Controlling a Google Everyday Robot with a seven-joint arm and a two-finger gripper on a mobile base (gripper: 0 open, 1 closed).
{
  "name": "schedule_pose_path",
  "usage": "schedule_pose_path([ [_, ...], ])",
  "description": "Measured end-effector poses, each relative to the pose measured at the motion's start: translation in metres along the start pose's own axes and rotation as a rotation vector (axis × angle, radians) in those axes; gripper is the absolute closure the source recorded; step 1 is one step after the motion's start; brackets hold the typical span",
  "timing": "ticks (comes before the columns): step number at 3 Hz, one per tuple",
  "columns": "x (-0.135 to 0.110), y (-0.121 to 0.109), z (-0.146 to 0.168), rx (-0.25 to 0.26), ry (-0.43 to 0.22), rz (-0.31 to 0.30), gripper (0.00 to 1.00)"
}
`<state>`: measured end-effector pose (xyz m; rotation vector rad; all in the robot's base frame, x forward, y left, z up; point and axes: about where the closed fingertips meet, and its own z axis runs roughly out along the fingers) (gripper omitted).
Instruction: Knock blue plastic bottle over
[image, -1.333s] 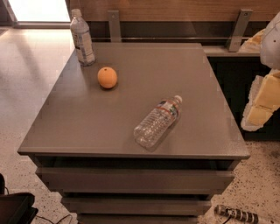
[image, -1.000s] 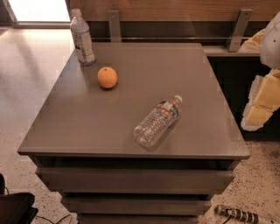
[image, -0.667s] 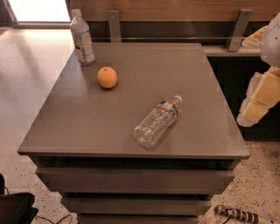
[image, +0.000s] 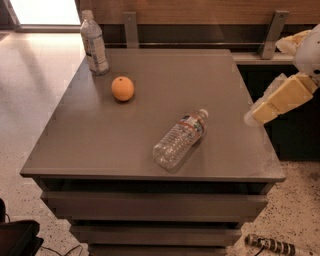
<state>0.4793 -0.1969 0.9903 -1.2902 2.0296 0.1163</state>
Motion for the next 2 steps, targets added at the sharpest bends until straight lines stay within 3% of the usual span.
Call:
schedule_pose_path([
  [2, -0.037, -0.024, 0.04, 0.041, -0.379, 0.17, 0.0],
])
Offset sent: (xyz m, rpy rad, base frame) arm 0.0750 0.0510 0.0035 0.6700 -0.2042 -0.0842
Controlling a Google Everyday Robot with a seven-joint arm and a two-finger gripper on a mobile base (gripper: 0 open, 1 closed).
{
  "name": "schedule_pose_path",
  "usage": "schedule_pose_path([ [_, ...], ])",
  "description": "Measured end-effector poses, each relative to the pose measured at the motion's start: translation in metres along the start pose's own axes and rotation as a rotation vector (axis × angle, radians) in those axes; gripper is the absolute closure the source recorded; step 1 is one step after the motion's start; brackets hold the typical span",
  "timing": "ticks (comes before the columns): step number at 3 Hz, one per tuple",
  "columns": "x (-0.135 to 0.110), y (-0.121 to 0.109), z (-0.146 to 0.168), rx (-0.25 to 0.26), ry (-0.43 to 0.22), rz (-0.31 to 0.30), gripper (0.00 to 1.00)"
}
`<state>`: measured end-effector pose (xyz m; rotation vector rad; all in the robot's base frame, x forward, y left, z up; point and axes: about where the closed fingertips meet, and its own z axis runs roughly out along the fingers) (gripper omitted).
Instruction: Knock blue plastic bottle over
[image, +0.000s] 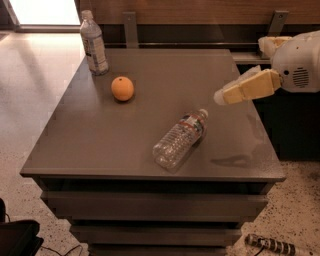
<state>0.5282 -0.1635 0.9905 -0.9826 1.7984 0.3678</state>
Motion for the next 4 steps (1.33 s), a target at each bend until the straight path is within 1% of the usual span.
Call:
schedule_pose_path([
  [1, -0.02, 0.005, 0.018, 0.026, -0.121, 0.117, 0.0],
  [2, -0.02, 0.006, 0.018, 0.025, -0.12, 0.116, 0.0],
  [3, -0.024, 0.008, 0.024, 0.068, -0.128, 0.126, 0.0],
  [4, -0.041, 0.022, 0.052, 0.116, -0.182, 0.127, 0.0],
])
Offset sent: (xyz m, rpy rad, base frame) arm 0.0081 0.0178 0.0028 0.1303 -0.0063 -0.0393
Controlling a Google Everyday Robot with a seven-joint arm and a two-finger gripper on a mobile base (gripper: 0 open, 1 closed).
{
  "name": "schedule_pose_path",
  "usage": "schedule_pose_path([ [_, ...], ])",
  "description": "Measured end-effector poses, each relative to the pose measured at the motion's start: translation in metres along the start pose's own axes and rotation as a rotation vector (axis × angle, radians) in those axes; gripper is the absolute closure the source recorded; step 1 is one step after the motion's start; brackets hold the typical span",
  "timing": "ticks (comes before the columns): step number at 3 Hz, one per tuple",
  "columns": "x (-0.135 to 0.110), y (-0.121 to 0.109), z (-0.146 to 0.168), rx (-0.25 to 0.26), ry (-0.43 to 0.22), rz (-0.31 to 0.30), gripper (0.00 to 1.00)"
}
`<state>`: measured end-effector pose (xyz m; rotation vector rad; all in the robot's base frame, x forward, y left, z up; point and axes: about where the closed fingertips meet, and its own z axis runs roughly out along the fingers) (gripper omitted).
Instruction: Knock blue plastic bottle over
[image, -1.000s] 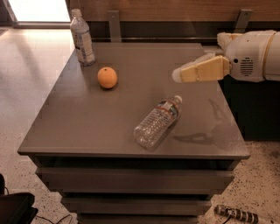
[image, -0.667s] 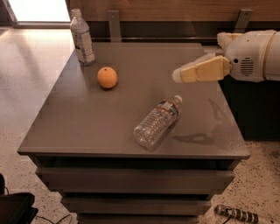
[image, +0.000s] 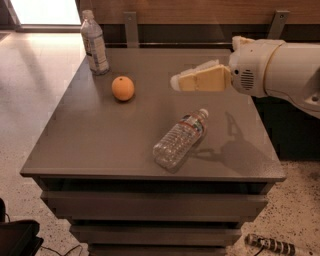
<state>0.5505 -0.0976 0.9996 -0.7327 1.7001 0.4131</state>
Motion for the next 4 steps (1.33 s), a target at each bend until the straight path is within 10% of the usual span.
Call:
schedule_pose_path([
  [1, -0.019, 0.01, 0.042, 0.017, -0.084, -0.01, 0.0],
  [4, -0.055, 0.01, 0.185, -0.141, -0.17, 0.038, 0.0],
])
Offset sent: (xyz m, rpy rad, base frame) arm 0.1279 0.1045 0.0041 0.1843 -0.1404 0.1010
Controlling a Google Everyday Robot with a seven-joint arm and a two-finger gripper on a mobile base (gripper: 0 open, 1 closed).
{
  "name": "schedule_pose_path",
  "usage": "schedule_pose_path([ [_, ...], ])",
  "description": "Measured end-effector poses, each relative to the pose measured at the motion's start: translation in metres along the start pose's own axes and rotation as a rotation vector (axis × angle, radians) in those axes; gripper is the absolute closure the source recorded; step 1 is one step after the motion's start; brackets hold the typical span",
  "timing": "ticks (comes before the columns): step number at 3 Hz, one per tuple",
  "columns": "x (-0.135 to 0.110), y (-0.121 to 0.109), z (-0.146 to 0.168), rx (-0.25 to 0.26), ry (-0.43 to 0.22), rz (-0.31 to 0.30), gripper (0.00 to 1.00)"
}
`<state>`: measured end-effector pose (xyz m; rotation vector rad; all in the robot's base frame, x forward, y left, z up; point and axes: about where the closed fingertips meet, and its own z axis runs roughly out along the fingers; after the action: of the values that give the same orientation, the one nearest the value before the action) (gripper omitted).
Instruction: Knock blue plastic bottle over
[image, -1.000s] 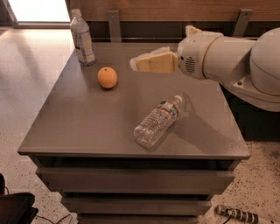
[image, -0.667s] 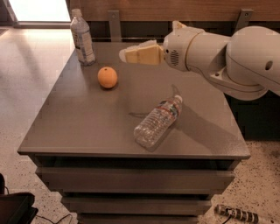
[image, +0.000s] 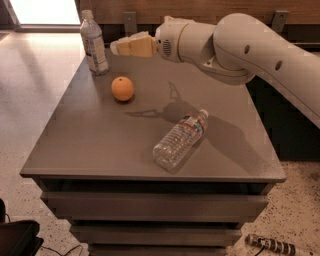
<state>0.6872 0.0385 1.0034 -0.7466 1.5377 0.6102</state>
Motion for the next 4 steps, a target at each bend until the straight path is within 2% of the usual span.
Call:
schedule_pose_path([
  [1, 0.0, 0.004, 0.043, -0.004, 0.031, 0.019, 0.0],
  [2, 0.005, 0.009, 0.078, 0.035, 0.073, 0.026, 0.0],
  [3, 0.01, -0.004, 0.107, 0.08, 0.056, 0.057, 0.0],
  [4, 0.013, -0.006, 0.124, 0.067, 0.006, 0.073, 0.0],
])
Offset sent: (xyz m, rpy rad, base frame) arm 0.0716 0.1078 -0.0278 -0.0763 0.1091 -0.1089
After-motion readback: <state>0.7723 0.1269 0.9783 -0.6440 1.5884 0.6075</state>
